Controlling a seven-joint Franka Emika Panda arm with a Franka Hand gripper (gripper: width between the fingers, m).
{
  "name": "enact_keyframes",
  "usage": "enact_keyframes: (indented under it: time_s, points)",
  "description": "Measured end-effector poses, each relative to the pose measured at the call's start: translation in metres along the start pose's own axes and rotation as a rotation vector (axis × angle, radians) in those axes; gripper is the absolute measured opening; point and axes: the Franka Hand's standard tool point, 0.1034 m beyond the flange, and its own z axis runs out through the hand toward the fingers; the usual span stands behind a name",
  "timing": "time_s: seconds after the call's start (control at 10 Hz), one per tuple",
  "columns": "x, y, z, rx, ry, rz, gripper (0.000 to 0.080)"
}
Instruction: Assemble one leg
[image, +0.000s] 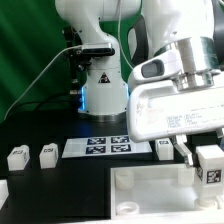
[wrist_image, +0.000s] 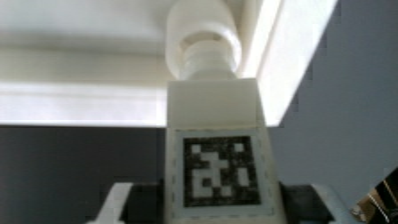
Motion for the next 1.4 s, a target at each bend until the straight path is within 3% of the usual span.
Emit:
enact_keyframes:
  time_s: [0.3, 0.7, 1.1, 1.2, 1.3, 1.4]
  points:
    - [-0.003, -0.001, 0.0, 0.001, 0.005, -0.008, 0.0293]
    - [0.002, 0.0, 0.009, 0.0, 0.146, -0.007, 0.0294]
    - [-0.001, 0.0, 0.01, -0.002, 0.123, -0.024, 0.0296]
    - [-0.001, 0.0, 0.01, -0.002, 0.123, -0.031, 0.0519]
    - [-0.001, 0.001, 0.01, -0.003, 0.122, -0.037, 0.0519]
    - [-0.001, 0.001, 0.011, -0.003, 0.122, -0.041, 0.0622]
